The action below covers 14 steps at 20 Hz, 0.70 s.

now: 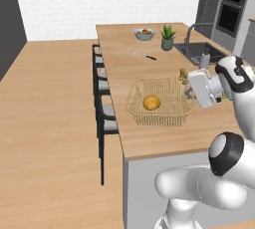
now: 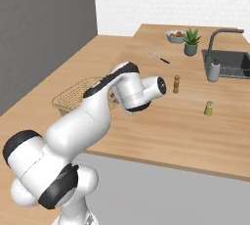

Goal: Open the cabinet, pick up the bread from the cabinet and place it in the basket. Then move the basket to the dining counter.

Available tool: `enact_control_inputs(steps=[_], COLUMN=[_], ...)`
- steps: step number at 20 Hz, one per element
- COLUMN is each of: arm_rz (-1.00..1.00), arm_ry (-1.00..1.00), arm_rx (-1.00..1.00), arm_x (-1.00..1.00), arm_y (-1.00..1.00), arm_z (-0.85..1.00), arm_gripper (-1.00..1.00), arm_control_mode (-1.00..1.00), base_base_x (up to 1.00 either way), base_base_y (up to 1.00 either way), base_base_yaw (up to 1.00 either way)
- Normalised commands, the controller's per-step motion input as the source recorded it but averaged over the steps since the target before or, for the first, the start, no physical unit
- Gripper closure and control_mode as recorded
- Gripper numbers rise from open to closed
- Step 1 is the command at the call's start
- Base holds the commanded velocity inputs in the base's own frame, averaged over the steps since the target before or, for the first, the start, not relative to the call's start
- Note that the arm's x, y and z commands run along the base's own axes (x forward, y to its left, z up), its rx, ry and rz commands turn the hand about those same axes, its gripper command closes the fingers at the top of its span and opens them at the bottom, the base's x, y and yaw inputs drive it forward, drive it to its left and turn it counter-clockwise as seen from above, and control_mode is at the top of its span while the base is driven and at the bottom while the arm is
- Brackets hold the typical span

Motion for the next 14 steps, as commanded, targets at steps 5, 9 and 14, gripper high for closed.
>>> enact_control_inputs(steps=[5, 9, 14], arm_rz=[-0.01, -0.05, -0.08], arm_ry=[0.02, 0.16, 0.15], arm_rx=[0.06, 0.04, 0.00], arm_x=[1.00, 1.00, 1.00], arm_y=[-0.29, -0.03, 0.00], arm_z=[-0.14, 0.02, -0.06], arm_gripper=[1.00, 1.00, 1.00], arm_control_mode=[-1.00, -1.00, -1.00], base_base_x=[0.00, 0.00, 0.00], base_base_y=[0.00, 0.00, 0.00], base_base_yaw=[0.00, 0.00, 0.00])
